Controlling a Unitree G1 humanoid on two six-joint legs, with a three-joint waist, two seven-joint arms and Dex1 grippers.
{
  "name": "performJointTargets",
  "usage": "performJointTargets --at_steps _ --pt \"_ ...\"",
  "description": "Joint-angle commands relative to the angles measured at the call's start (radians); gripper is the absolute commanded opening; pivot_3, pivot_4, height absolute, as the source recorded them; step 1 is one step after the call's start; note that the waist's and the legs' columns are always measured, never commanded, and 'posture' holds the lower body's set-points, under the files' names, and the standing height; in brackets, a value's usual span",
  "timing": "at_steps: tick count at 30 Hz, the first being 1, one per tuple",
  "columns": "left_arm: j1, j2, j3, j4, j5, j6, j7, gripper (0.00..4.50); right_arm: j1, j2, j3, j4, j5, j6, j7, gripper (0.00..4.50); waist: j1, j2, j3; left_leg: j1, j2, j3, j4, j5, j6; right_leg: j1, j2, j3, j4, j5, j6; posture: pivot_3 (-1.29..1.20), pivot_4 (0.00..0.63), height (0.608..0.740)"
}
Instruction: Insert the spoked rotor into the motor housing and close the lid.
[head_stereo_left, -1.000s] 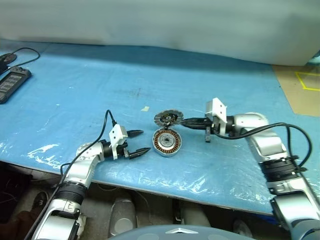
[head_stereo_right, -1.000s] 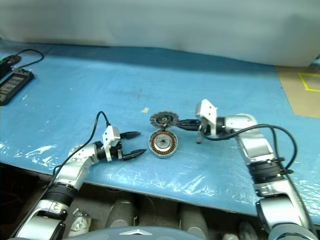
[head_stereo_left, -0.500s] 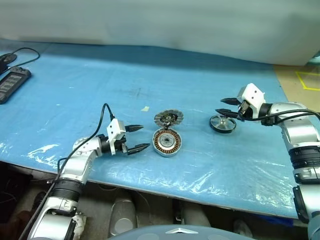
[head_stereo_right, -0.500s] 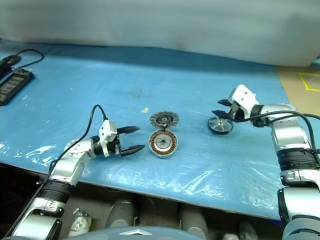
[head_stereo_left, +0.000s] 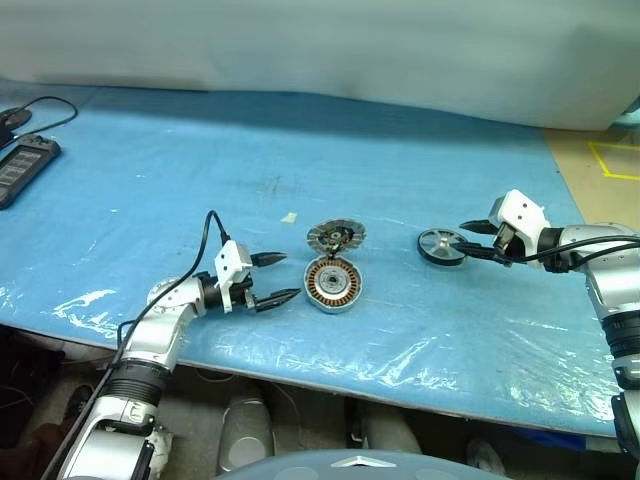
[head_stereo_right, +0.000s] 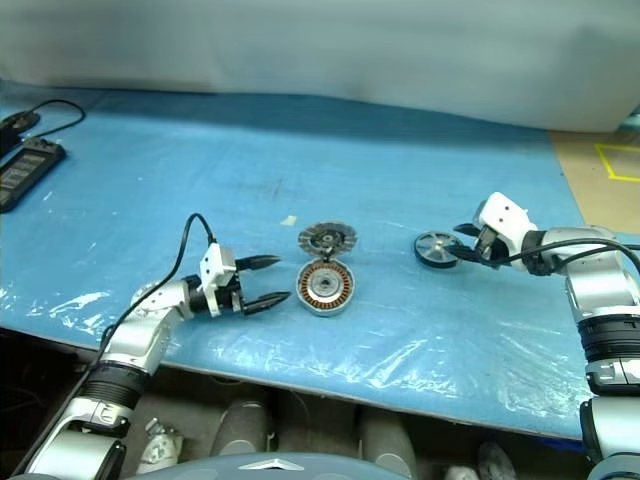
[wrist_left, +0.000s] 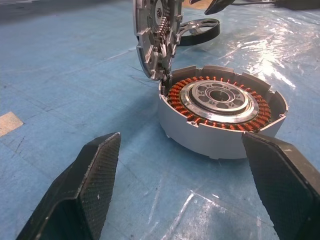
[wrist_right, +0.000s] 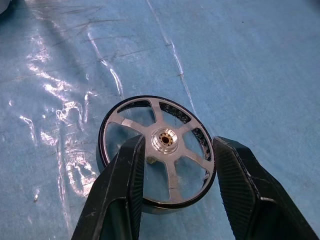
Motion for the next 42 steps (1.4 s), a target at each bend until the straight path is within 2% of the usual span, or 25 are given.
performJointTargets --at_steps 1,14,33,36,41,42 --pt "0.000 0.000 0.004 -0.007 0.002 -0.022 0.003 4.09 0.008 0.006 0.002 -0.018 -0.012 0.005 -0.006 2.20 0.000 0.000 0.000 0.000 0.000 0.000 0.000 0.000 0.000 0.000 0.000 0.000 0.000 0.000 0.000 0.00 0.150 0.740" --pt "-0.006 -0.003 0.003 0.017 0.021 -0.047 0.013 4.09 0.053 0.023 0.025 0.007 -0.057 0.008 -0.035 2.20 0.000 0.000 0.000 0.000 0.000 0.000 0.000 0.000 0.000 0.000 0.000 0.000 0.000 0.000 0.000 0.00 0.150 0.740" --pt "0.002 -0.010 -0.004 0.024 0.027 -0.050 0.011 4.09 0.060 0.043 -0.008 -0.027 -0.002 0.104 -0.030 2.20 0.000 0.000 0.000 0.001 0.000 0.000 0.000 0.000 0.000 0.001 0.000 0.000 0.000 0.000 0.000 0.00 0.150 0.740" --pt "0.003 -0.010 -0.005 0.025 0.028 -0.051 0.011 4.09 0.063 0.046 -0.006 -0.018 -0.009 0.091 -0.043 2.78 0.000 0.000 0.000 0.001 0.000 0.000 0.000 0.000 0.000 0.001 0.000 0.000 0.000 0.000 0.000 0.00 0.150 0.740" --pt "0.002 -0.010 -0.005 0.027 0.030 -0.054 0.013 4.09 0.059 0.051 -0.004 -0.011 -0.014 0.080 -0.053 4.46 0.000 0.000 0.000 0.001 0.000 0.000 0.000 0.000 0.000 0.001 0.000 0.000 0.000 0.000 0.000 0.00 0.150 0.740" --pt "0.002 -0.010 -0.004 0.028 0.030 -0.055 0.014 4.09 0.060 0.050 -0.002 -0.010 -0.018 0.077 -0.051 4.48 0.000 0.000 0.000 0.001 0.000 0.000 0.000 0.000 0.000 0.001 0.000 0.000 0.000 0.000 0.000 0.00 0.150 0.740"
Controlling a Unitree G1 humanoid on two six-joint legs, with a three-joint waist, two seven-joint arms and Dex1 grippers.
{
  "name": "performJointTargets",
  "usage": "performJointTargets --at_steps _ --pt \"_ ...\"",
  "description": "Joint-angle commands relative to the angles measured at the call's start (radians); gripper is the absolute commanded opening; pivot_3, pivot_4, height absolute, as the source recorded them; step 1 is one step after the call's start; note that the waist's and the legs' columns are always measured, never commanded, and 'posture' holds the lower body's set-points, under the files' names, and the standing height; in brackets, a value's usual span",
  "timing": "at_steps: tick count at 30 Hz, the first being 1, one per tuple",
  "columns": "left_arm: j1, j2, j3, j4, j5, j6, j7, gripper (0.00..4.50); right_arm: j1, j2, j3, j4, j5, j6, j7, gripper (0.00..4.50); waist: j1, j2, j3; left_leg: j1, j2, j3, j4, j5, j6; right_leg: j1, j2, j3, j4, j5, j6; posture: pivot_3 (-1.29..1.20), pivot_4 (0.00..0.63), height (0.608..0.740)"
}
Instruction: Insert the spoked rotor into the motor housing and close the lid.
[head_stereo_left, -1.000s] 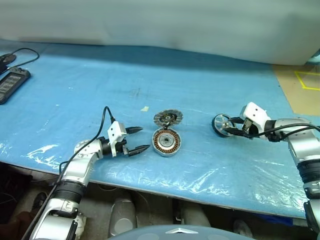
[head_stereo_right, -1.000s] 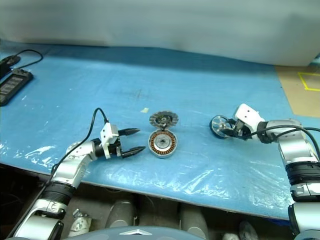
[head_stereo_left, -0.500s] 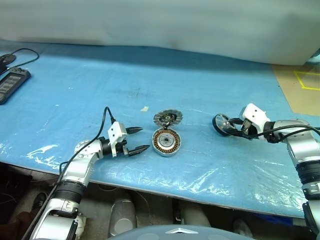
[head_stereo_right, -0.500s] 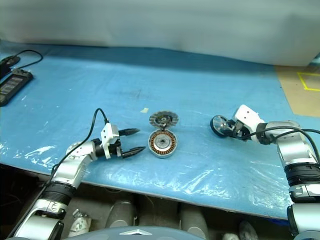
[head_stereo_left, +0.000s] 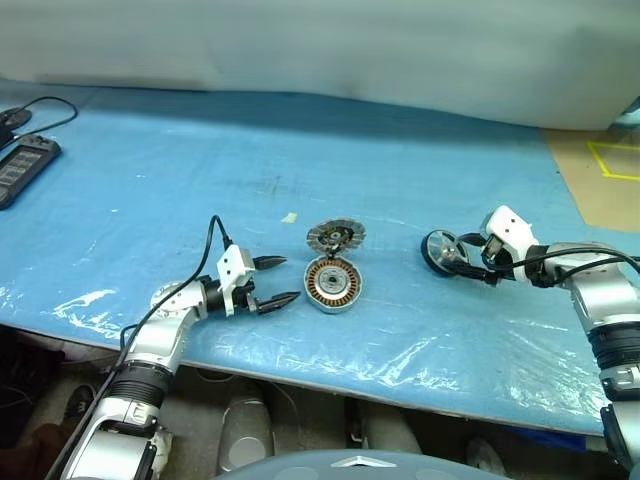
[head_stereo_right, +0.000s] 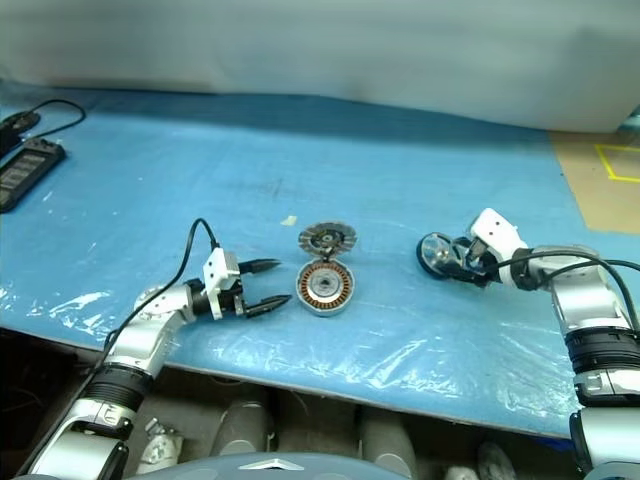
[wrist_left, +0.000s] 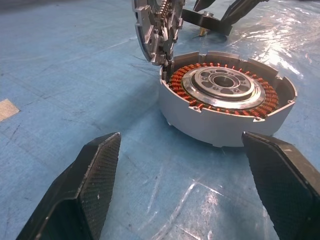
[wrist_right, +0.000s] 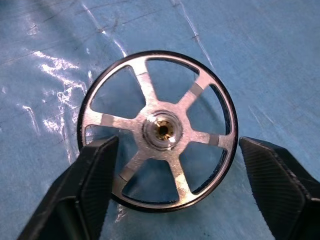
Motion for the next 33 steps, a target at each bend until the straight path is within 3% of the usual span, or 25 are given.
performJointTargets --at_steps 1,17,30,33 --pt "-0.002 0.001 0.002 -0.009 -0.001 -0.022 -0.002 4.09 0.009 -0.007 -0.007 -0.010 -0.006 -0.015 0.001 4.48 0.001 0.000 0.000 0.000 0.000 0.000 0.000 0.000 0.000 0.000 0.000 0.000 0.000 0.000 0.000 0.00 0.150 0.740" --pt "-0.003 0.002 0.000 -0.003 -0.002 -0.021 -0.007 4.09 -0.026 -0.001 -0.031 0.004 -0.019 -0.091 -0.067 4.48 0.000 0.000 0.000 0.000 0.000 0.000 0.000 0.000 0.000 0.000 0.000 0.000 0.000 0.000 0.000 0.00 0.150 0.740" --pt "-0.001 0.004 0.001 0.001 0.000 -0.024 -0.007 4.09 0.029 -0.017 -0.037 -0.050 -0.001 -0.059 -0.028 4.48 0.001 0.000 0.000 0.000 0.000 0.000 0.000 0.000 0.000 0.000 0.000 0.000 0.000 0.000 0.000 0.00 0.150 0.740" --pt "0.002 0.005 0.001 -0.002 -0.001 -0.022 -0.008 4.09 0.049 -0.019 -0.048 -0.068 0.003 -0.053 -0.034 3.85 0.001 0.000 0.000 0.000 0.000 0.000 0.000 0.000 0.000 0.000 0.000 0.000 0.000 0.000 0.000 0.00 0.150 0.740"
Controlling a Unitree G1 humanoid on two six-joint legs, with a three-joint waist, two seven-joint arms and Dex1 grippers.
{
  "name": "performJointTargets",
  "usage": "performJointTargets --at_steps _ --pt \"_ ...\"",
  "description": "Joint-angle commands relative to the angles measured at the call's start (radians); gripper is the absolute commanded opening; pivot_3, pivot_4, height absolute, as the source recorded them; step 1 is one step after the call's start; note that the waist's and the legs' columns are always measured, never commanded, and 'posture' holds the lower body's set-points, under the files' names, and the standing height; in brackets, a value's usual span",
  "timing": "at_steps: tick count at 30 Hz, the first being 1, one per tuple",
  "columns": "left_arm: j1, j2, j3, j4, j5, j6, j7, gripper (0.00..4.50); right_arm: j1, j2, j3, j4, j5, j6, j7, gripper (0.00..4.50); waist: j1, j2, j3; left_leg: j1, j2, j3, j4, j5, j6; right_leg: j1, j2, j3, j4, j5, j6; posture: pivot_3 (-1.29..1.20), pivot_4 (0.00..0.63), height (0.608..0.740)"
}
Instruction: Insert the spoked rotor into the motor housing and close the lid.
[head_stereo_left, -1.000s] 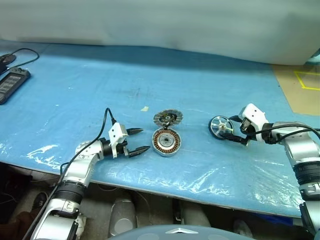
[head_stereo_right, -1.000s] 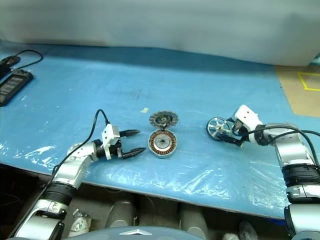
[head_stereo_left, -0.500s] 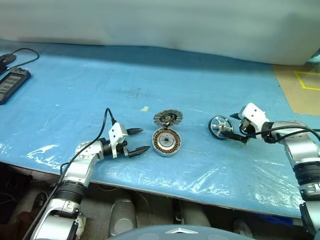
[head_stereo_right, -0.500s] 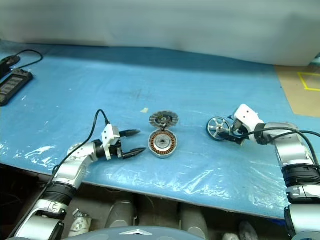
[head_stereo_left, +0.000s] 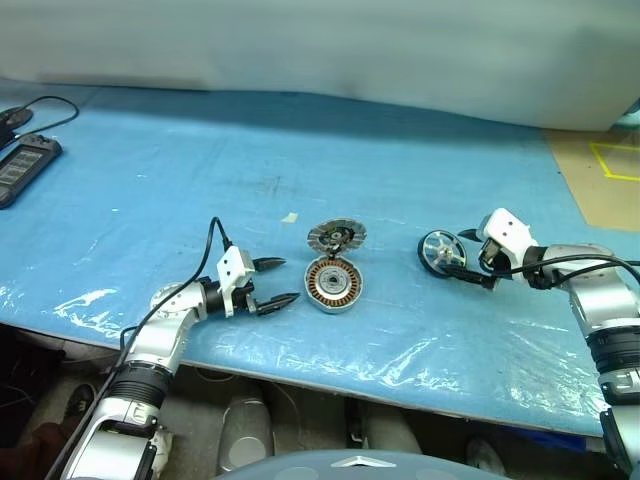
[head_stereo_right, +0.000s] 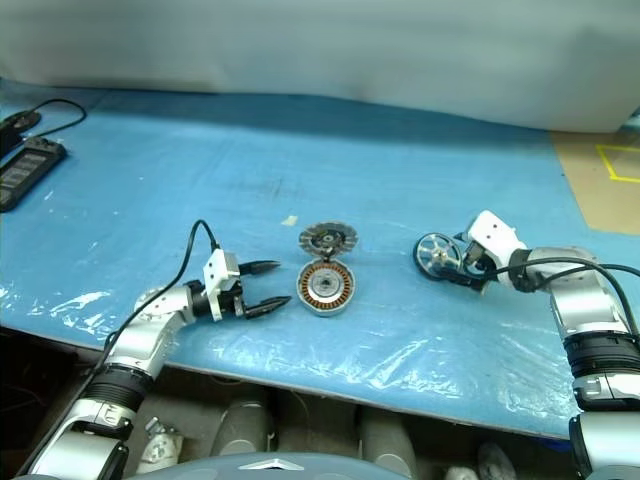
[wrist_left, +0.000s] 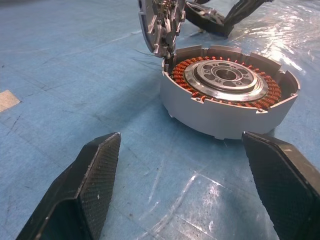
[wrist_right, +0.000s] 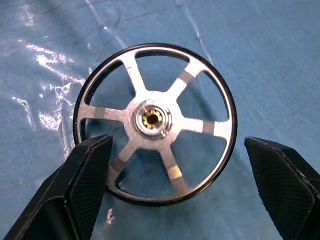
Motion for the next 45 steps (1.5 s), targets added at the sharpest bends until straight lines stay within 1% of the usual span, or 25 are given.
performJointTargets --at_steps 1,2,3,19,32,45 --pt "0.003 0.005 0.000 -0.017 -0.003 -0.018 -0.008 4.09 0.014 -0.020 -0.043 -0.048 0.020 0.003 -0.005 3.54 0.000 0.000 0.000 0.000 0.000 0.000 0.000 0.000 0.000 0.000 0.000 0.000 0.000 0.000 0.000 0.00 0.150 0.740" --pt "0.003 0.005 -0.001 -0.016 -0.003 -0.017 -0.009 4.09 0.017 -0.019 -0.045 -0.052 0.020 0.004 -0.007 3.26 0.000 0.000 0.000 0.000 0.000 0.000 0.000 0.000 0.000 0.000 0.000 0.000 0.000 0.000 0.000 0.00 0.150 0.740" --pt "0.004 0.005 -0.001 -0.017 -0.003 -0.016 -0.010 4.09 0.020 -0.019 -0.047 -0.058 0.021 0.005 -0.008 2.88 0.000 0.000 0.000 0.000 0.000 0.000 0.000 0.000 0.000 0.000 0.000 0.000 0.000 0.000 0.000 0.00 0.150 0.740" --pt "0.017 0.005 -0.004 -0.029 -0.007 -0.006 -0.013 4.09 -0.001 -0.022 -0.055 -0.082 0.003 -0.027 -0.053 2.88 0.000 0.000 0.000 0.000 0.000 0.000 0.000 0.000 0.000 0.000 0.000 0.000 0.000 0.000 0.000 0.00 0.150 0.740" --pt "0.011 0.006 -0.003 -0.023 -0.005 -0.002 -0.011 4.09 -0.039 -0.026 -0.063 -0.152 0.028 -0.010 -0.033 2.88 -0.001 0.000 0.000 0.000 0.000 0.000 -0.001 0.000 0.000 0.000 0.000 0.000 0.000 0.000 0.000 0.00 0.150 0.740" --pt "0.009 0.005 -0.003 -0.021 -0.002 -0.005 -0.007 4.09 0.003 -0.006 -0.014 -0.164 0.005 0.001 -0.034 2.88 -0.001 0.000 0.000 0.000 0.000 0.000 -0.001 0.000 0.000 0.000 0.000 0.000 0.000 0.000 0.000 0.00 0.150 0.740"
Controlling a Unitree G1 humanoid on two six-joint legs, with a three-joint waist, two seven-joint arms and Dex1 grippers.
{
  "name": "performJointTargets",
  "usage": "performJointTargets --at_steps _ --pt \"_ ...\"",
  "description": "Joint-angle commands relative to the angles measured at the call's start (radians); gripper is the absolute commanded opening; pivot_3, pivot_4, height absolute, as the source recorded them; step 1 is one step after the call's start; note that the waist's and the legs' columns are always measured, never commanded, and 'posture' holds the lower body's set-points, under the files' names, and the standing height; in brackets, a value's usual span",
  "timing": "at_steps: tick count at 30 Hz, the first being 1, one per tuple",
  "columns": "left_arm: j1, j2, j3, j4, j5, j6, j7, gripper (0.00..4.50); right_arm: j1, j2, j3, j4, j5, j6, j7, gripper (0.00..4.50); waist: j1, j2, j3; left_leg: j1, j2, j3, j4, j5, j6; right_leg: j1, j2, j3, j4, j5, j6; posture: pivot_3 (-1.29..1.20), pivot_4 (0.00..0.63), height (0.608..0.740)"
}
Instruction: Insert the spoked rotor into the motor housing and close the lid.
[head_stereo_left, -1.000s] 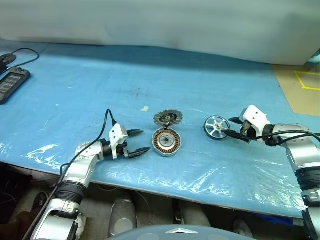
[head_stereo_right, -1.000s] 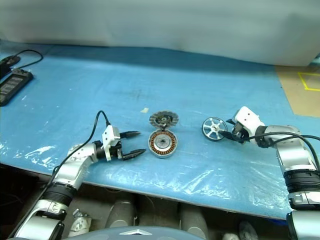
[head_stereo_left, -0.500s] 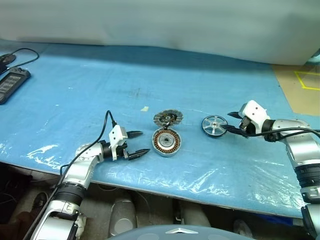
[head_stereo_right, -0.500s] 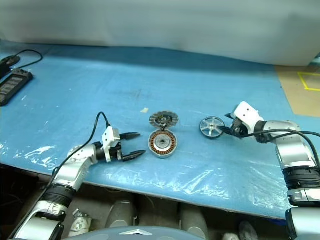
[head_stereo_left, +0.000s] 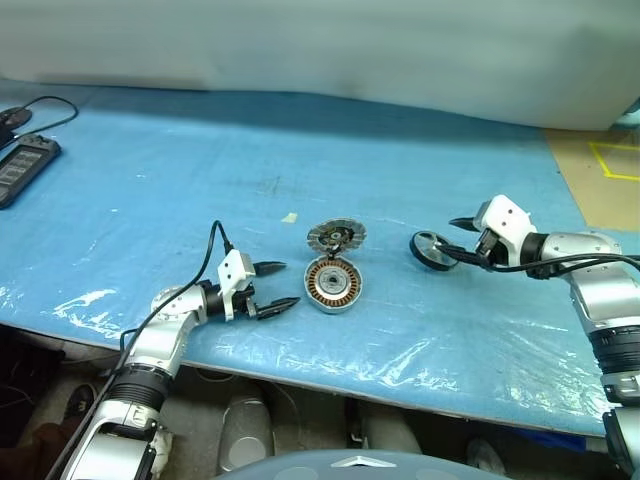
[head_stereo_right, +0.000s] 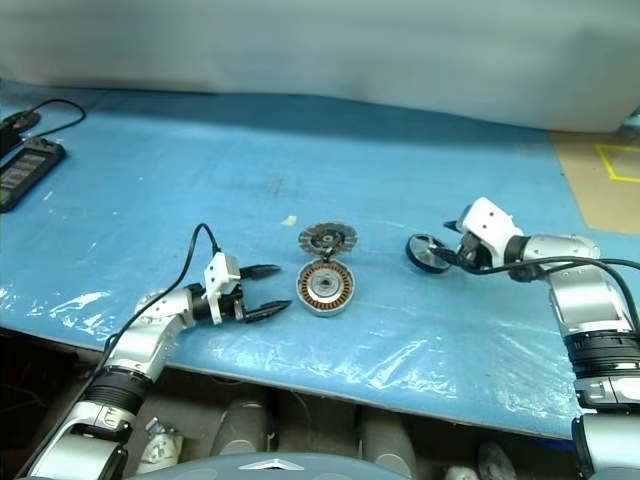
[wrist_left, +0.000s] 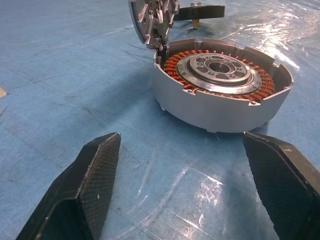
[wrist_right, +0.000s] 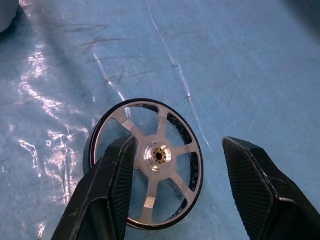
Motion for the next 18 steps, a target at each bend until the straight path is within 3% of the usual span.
performJointTargets --at_steps 1,18 --pt "-0.001 0.005 0.003 -0.022 -0.003 -0.009 0.002 4.09 0.010 -0.003 -0.005 -0.022 -0.005 0.000 -0.002 2.88 0.000 0.000 0.000 0.000 0.000 0.000 0.000 0.000 0.000 0.000 0.000 0.000 0.000 0.000 0.000 0.00 0.150 0.740" --pt "0.006 0.004 0.003 -0.012 0.001 -0.011 0.009 4.09 0.053 0.005 0.006 -0.082 -0.009 0.044 -0.007 2.88 0.000 0.000 0.000 0.000 0.000 0.000 0.000 0.000 0.000 0.000 0.000 0.000 0.000 0.000 0.000 0.00 0.150 0.740"
